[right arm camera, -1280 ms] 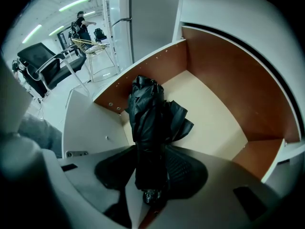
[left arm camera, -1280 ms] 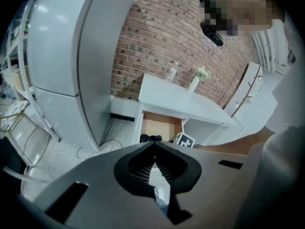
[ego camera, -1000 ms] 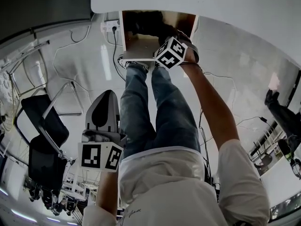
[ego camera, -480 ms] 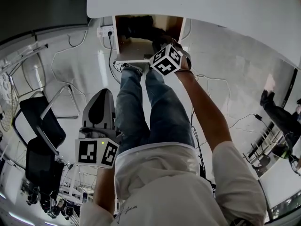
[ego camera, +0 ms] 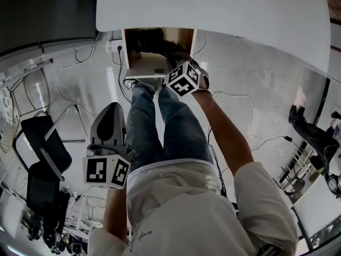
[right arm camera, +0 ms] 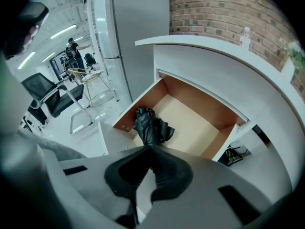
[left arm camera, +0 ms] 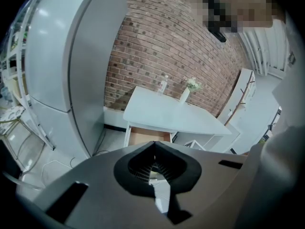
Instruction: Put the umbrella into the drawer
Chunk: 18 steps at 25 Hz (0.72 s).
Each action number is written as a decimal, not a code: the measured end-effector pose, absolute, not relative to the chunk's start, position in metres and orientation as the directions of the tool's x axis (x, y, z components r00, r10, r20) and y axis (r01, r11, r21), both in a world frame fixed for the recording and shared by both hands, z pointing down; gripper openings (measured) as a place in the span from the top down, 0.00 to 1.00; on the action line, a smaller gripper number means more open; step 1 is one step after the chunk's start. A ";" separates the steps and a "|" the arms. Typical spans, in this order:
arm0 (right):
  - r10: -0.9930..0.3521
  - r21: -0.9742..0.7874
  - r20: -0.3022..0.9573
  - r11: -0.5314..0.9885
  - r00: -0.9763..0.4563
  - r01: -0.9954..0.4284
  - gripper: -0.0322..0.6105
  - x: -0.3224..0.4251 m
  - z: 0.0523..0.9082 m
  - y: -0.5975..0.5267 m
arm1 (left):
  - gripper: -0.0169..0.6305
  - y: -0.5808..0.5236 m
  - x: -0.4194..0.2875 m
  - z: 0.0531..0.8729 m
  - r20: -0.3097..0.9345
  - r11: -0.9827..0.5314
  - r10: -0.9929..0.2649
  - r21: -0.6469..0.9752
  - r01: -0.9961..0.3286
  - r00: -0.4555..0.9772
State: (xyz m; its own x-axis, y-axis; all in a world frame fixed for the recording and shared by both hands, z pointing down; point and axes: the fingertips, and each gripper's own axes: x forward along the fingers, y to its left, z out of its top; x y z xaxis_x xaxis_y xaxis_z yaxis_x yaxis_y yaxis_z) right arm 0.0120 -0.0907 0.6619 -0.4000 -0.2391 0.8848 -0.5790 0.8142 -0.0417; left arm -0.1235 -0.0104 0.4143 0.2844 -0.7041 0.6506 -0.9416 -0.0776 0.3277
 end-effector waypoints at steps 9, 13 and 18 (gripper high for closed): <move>-0.247 -0.079 0.863 0.795 -0.440 -0.601 0.92 0.017 0.628 -0.079 | 0.95 -0.014 -0.114 0.395 0.620 -0.110 -0.727 0.319 -0.941 0.295; -0.247 -0.113 0.848 0.780 -0.469 -0.616 0.92 0.017 0.605 -0.074 | 0.95 -0.018 -0.112 0.385 0.606 -0.128 -0.738 0.306 -0.943 0.297; -0.259 -0.139 0.818 0.778 -0.515 -0.612 0.92 0.016 0.572 -0.066 | 0.95 -0.023 -0.111 0.373 0.591 -0.140 -0.752 0.289 -0.947 0.292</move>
State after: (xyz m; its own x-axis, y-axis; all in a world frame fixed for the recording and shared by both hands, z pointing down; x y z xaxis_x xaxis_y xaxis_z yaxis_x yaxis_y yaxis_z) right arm 0.0163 -0.0660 0.5721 -0.5145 -0.2586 0.8175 -0.6123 0.7782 -0.1392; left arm -0.1107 -0.0228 0.3732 0.2918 -0.7519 0.5912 -0.9469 -0.1400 0.2893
